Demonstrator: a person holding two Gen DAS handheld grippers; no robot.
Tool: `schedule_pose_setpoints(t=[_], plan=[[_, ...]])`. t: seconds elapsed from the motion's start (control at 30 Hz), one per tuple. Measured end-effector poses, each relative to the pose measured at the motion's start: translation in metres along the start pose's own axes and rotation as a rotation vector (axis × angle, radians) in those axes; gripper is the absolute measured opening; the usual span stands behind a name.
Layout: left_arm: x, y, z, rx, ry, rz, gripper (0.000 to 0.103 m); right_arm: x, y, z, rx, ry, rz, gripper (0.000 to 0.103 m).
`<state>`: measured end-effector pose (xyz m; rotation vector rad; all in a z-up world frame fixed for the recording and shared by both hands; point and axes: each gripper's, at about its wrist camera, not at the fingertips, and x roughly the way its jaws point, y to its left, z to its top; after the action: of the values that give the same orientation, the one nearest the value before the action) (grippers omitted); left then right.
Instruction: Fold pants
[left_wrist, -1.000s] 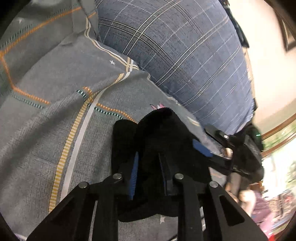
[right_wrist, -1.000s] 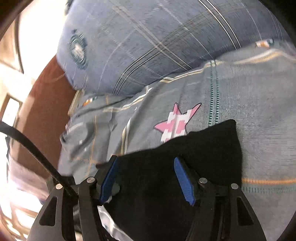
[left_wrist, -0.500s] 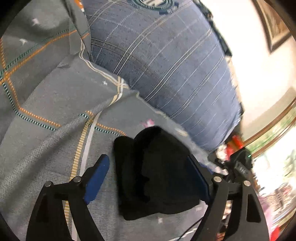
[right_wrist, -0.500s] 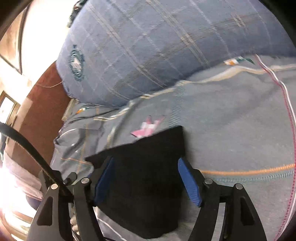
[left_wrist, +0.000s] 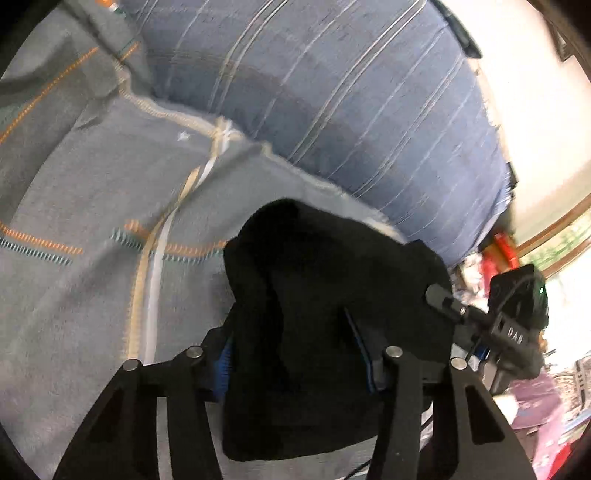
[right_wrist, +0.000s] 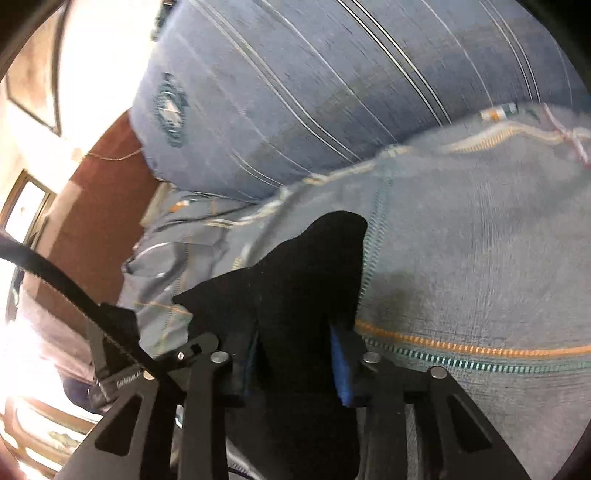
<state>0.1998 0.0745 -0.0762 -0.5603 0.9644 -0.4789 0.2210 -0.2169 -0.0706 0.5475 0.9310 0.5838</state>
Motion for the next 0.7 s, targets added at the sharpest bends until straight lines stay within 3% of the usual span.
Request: schedule_pose_setpoints(t=[0.2, 0.3, 0.33, 0.4, 0.47, 0.53, 0.63, 0.7], plan=[[0.025, -0.033, 0.030, 0.017, -0.002, -0.020, 0.049, -0.036, -0.001, 0.022, -0.015, -0.093, -0.003, 0.032], [0.048, -0.030, 0.038, -0.014, 0.014, 0.039, 0.049, -0.040, -0.022, 0.029, 0.023, -0.110, -0.031, 0.032], [0.060, -0.020, 0.039, -0.047, 0.031, 0.090, 0.049, -0.038, -0.029, 0.029, 0.034, -0.109, -0.052, 0.033], [0.071, -0.004, 0.036, -0.090, 0.074, 0.131, 0.049, -0.030, -0.054, 0.028, 0.071, -0.092, -0.110, 0.040], [0.068, 0.010, 0.031, -0.158, 0.099, 0.059, 0.049, -0.028, -0.075, 0.025, 0.128, -0.080, -0.153, 0.058], [0.052, 0.006, 0.031, -0.141, 0.073, 0.061, 0.047, -0.034, -0.083, 0.021, 0.161, -0.087, -0.123, 0.059], [0.023, -0.023, 0.040, -0.037, -0.026, 0.071, 0.047, -0.061, -0.074, 0.021, 0.118, -0.179, -0.126, 0.065], [0.019, -0.040, 0.048, -0.006, -0.052, 0.024, 0.049, -0.074, -0.071, 0.027, 0.115, -0.218, -0.076, 0.066]])
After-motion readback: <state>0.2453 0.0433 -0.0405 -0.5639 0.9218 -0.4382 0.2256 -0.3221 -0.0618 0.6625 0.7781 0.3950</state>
